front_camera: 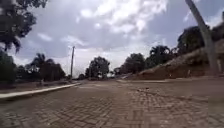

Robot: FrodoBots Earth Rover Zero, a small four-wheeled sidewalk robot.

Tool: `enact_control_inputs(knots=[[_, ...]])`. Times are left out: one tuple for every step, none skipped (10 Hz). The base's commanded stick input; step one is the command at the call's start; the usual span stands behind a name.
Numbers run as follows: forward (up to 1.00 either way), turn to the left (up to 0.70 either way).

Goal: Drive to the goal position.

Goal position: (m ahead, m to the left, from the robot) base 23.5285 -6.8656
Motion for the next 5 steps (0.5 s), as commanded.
enact_control_inputs(knots=[[0.7, 0.0], [0.7, 0.0], [0.7, 0.0], [0.7, 0.0], [0.7, 0.0]])
